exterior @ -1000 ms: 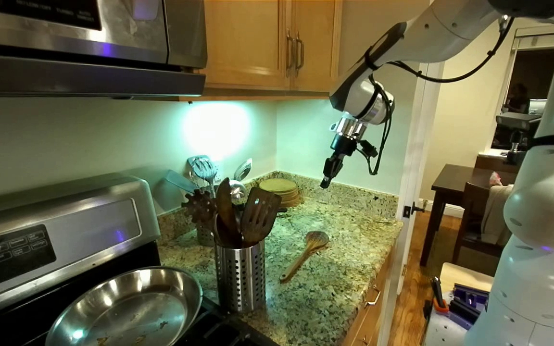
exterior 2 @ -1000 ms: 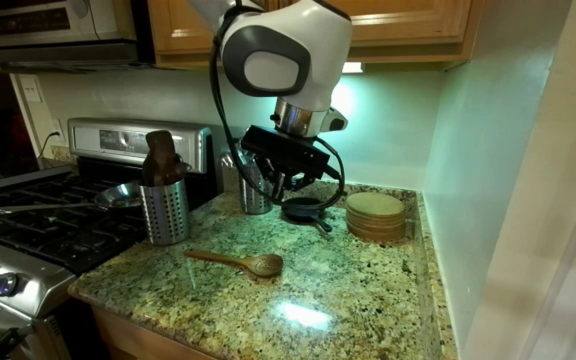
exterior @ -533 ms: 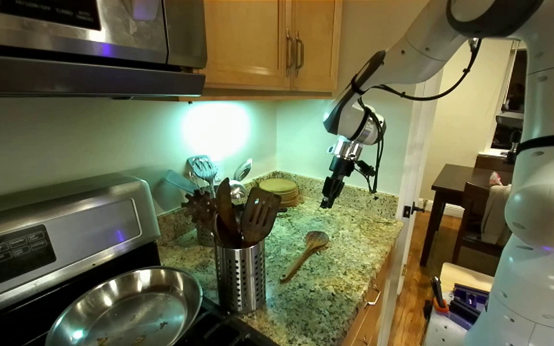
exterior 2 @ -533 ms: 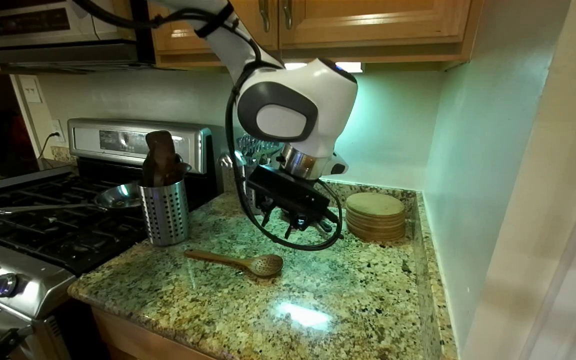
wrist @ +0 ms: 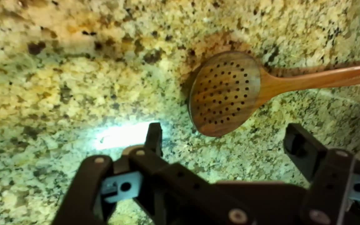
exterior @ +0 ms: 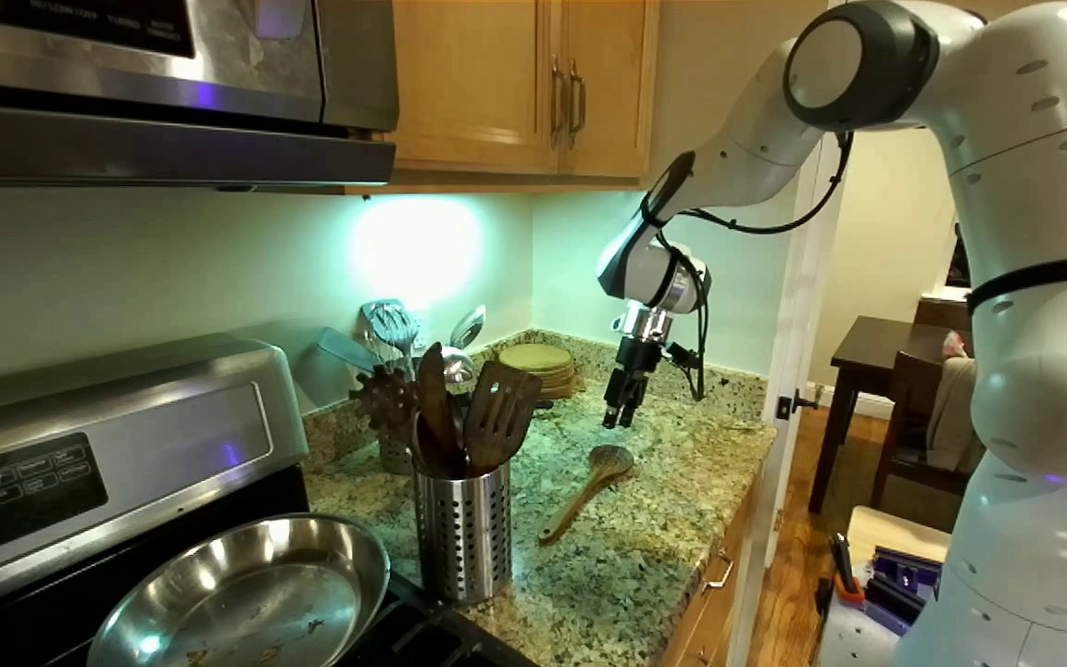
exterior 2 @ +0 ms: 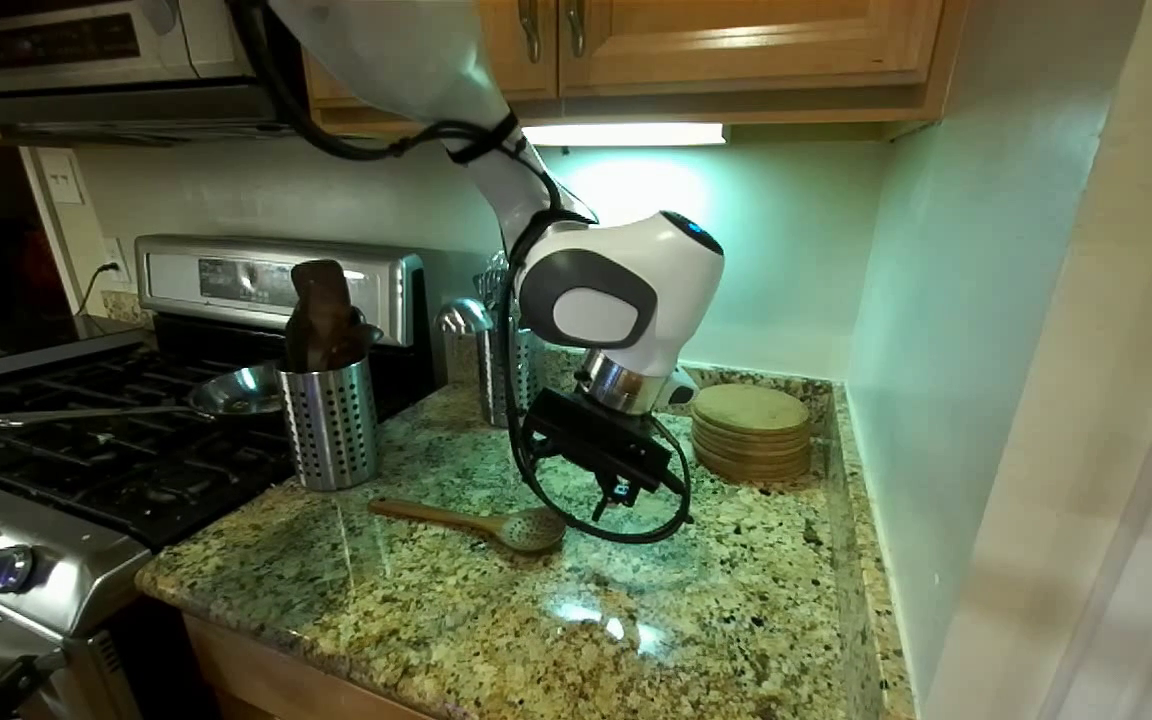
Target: Pick up the wooden spoon from the counter and put it in the metal container
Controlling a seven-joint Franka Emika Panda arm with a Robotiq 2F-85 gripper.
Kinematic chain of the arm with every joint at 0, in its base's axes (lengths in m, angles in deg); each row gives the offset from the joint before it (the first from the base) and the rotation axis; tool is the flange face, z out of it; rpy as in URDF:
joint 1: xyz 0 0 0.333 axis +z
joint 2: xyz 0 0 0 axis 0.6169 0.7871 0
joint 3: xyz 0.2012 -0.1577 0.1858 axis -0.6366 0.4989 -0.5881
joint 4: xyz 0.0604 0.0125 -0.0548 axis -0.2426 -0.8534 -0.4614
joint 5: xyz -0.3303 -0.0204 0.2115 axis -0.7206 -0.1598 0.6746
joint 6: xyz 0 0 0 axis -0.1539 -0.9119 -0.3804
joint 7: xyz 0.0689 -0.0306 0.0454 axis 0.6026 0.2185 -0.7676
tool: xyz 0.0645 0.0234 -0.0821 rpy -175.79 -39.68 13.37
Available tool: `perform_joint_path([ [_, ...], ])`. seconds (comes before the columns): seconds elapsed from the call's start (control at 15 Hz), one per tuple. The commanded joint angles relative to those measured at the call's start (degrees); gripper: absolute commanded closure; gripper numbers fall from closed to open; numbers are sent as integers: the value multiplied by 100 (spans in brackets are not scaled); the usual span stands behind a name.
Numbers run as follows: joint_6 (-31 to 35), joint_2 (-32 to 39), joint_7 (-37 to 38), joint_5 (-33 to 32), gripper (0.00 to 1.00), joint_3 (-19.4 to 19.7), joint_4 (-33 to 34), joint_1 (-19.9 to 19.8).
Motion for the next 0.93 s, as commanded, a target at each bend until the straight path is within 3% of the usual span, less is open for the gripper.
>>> perform_joint_path([
  [0.0, -7, 395, -131, -46, 0, -182, 345, -183],
  [0.4, -106, 740, -232, -69, 0, -345, 483, -381],
  [0.87, -317, 663, -318, -99, 0, -479, 398, -396],
])
